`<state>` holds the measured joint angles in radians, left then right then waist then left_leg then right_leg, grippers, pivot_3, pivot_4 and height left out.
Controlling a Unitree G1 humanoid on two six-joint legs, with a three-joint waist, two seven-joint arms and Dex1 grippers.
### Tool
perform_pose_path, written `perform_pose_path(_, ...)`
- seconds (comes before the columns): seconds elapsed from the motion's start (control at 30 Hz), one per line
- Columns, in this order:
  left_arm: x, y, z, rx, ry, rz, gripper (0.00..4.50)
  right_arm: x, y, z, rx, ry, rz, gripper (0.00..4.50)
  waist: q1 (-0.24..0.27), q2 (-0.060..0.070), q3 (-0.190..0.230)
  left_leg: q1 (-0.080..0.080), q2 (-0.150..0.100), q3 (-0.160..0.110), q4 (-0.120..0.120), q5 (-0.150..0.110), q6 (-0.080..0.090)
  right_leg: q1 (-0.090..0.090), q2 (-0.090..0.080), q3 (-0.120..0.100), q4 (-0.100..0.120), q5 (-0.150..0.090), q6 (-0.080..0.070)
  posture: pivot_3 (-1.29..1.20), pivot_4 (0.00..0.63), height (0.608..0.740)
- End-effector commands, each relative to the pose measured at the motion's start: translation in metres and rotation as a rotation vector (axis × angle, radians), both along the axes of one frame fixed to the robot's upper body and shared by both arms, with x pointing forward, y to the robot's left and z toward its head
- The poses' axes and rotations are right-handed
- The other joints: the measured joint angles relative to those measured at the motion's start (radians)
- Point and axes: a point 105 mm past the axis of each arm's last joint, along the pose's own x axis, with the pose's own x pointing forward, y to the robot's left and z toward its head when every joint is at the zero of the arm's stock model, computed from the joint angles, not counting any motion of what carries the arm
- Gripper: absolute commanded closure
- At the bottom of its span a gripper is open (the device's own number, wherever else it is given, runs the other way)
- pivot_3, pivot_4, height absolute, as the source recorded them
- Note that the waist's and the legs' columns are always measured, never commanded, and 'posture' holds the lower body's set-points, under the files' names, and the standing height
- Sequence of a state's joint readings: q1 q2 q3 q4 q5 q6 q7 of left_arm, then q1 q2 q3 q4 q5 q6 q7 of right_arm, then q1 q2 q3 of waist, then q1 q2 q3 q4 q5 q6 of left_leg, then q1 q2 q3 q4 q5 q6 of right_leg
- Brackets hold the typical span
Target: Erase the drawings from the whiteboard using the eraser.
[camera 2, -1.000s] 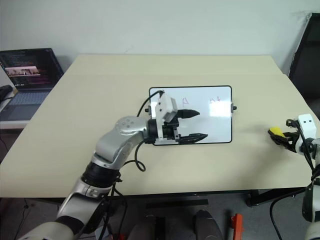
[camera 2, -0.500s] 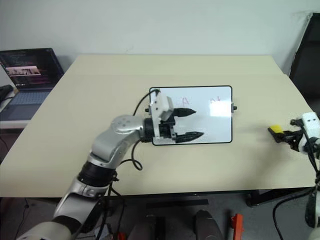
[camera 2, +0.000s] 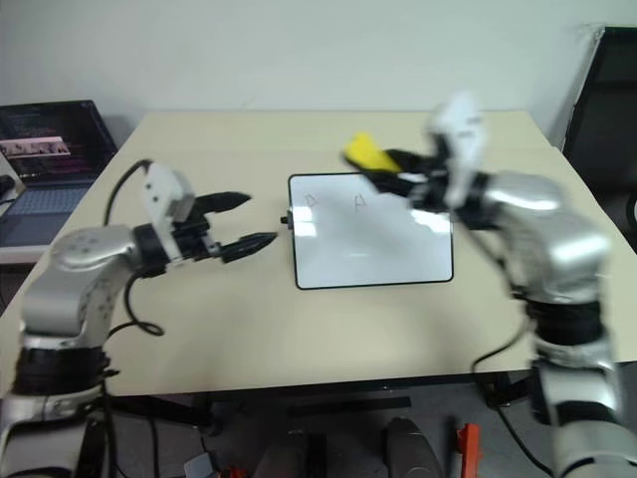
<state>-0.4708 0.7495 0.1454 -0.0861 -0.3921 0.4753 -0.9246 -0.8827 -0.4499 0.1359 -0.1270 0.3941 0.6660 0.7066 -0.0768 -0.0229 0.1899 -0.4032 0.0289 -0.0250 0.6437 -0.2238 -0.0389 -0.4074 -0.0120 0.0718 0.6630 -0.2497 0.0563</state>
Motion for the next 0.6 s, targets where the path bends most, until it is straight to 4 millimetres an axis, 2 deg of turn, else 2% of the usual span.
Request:
perform_pose_path(0.03, -0.007, 0.007, 0.003, 0.047, -0.037, 0.027, 0.0, 0.024, 0.017, -0.012, -0.121, -0.111, -0.089, 3.39, 0.016, 0.0, 0.0, -0.001, 0.0, 0.0, 0.0, 0.0, 0.0, 0.0, -0.001, -0.001, 0.0, 0.0, -0.001, 0.0, 0.15, 0.74)
perform_pose_path(0.23, -0.019, 0.007, -0.006, 0.044, -0.018, 0.056, 0.0, 0.055, 0.037, -0.032, -0.161, -0.104, -0.134, 3.39, 0.041, -0.001, -0.001, -0.019, -0.002, 0.0, 0.001, -0.001, -0.002, -0.016, -0.005, -0.003, 0.0, 0.002, -0.003, 0.0, 0.15, 0.74)
perform_pose_path(0.47, -0.029, -0.003, -0.002, 0.017, -0.03, 0.05, 0.0, 0.087, 0.043, -0.046, -0.235, -0.105, -0.249, 3.39, 0.031, -0.001, -0.001, -0.016, -0.001, 0.0, 0.001, -0.001, -0.002, -0.015, -0.004, -0.002, 0.002, 0.002, -0.003, 0.0, 0.15, 0.74)
perform_pose_path(0.6, -0.032, -0.006, -0.001, 0.015, -0.032, 0.052, 0.0, 0.086, 0.051, -0.066, -0.336, -0.113, -0.221, 3.39, 0.024, -0.002, -0.001, -0.013, -0.001, 0.0, 0.001, -0.001, -0.002, -0.013, -0.003, -0.002, 0.002, 0.002, -0.004, 0.0, 0.15, 0.74)
